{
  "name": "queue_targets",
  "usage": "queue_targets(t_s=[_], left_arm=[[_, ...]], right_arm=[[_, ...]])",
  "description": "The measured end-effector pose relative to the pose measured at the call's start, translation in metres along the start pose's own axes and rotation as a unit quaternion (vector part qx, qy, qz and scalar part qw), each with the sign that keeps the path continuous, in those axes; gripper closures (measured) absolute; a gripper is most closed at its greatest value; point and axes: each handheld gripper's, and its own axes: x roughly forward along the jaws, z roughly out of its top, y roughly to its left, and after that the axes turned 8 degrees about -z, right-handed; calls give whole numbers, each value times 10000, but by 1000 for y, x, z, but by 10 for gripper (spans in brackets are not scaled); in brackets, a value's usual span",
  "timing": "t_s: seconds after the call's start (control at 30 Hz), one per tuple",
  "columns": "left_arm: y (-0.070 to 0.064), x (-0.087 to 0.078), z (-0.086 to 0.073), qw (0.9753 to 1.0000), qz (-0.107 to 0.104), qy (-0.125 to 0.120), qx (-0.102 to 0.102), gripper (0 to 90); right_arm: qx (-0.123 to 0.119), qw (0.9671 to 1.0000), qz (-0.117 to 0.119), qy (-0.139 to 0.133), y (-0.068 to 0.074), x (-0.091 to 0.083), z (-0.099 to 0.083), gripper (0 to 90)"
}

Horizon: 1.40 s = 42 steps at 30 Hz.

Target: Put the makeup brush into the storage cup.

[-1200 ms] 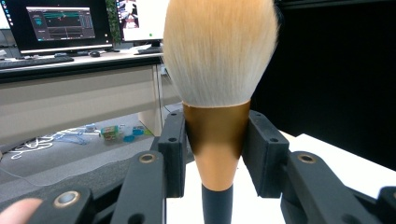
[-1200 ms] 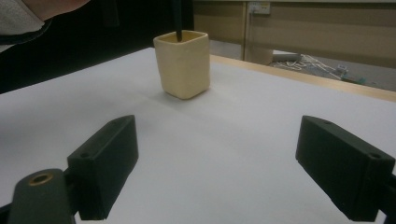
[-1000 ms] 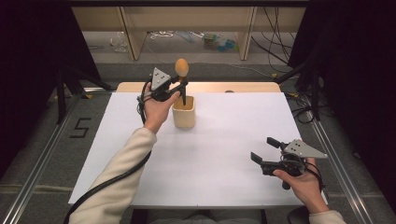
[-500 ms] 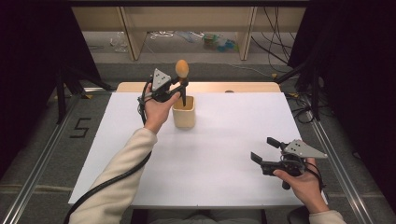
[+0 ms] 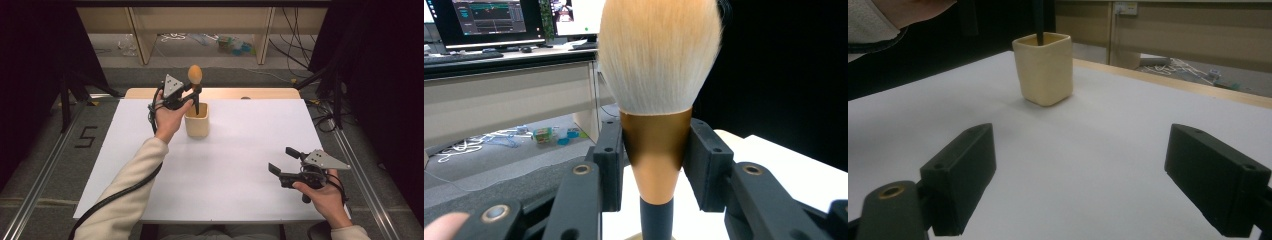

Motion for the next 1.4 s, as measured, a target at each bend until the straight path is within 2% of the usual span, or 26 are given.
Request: queue_targets(t_s=[0.8,1.03,1.4], left_arm=[[1,3,-8,10000,8,69,31,623],[1,5,-11,10000,10,68,-50,623],[1,6,-14,9999,10,97,-46,623]], right_arm=[[-4,10000,-6,5,0,0,0,141],[-9,10000,-5,5,0,0,0,141],[-4,10000,-1,14,0,0,0,141]])
